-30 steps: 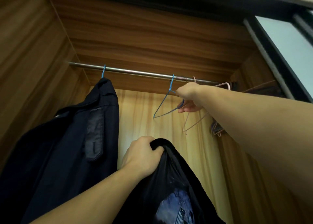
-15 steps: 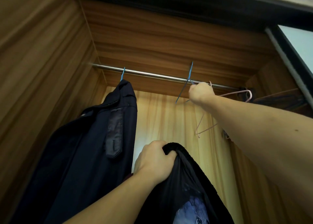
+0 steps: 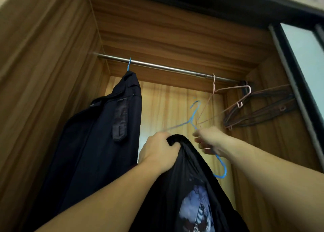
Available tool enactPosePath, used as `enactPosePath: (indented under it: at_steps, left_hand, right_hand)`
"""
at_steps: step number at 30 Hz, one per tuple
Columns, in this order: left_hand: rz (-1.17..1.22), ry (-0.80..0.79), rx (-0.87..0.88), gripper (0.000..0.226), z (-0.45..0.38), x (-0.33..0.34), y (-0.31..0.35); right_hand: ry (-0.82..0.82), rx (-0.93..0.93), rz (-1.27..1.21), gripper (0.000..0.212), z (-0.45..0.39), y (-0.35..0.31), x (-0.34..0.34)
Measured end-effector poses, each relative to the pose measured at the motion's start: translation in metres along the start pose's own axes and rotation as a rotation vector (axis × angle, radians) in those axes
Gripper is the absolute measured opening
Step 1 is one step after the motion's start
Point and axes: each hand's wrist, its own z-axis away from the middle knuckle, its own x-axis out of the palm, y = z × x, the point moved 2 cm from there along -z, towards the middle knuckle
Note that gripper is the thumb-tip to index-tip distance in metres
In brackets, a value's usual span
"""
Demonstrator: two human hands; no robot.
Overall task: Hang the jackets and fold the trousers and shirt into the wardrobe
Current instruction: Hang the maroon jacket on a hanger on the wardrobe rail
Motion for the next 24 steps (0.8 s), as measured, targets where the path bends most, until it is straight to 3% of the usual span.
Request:
enactPosePath:
  at_steps: [1,3,7,10,13,17,20,24]
  left_hand:
    - [0.017,-0.015,-0.012,0.022,0.006,0.001,0.000]
    - [0.027,-0.060,-0.036,0.021,0.021,0.004,0.000]
    - [0.009,-0.115,-0.040,0.021,0.056,-0.001,0.001]
    - [0.046,-0.179,0.000,0.018,0.081,-0.011,0.016]
    - [0.048,-0.221,0.057,0.018,0.106,-0.023,0.050]
    - [0.040,-0.234,0.147,0.014,0.138,-0.036,0.106]
    - [0.031,-0.317,0.215,0.015,0.169,-0.036,0.141]
    - [0.106,-0.442,0.344,0.012,0.208,-0.036,0.182]
  right_hand:
    - [-0.081,0.093,-0.030,0.024,0.002,-0.001,0.012]
    - [-0.116,0.110,0.028,0.026,0.006,-0.001,0.032]
    - [0.094,-0.138,0.119,0.022,0.040,0.018,0.034]
    - [0.210,-0.219,-0.050,0.025,0.073,0.018,-0.006]
    - [0.142,-0.144,-0.171,0.021,0.109,0.001,-0.049]
    - [0.062,-0.038,-0.061,0.014,0.173,0.002,-0.086]
    - [0.179,-0.123,0.068,0.010,0.235,0.020,-0.123]
    - [0.287,-0.129,0.009,0.012,0.313,0.023,-0.177]
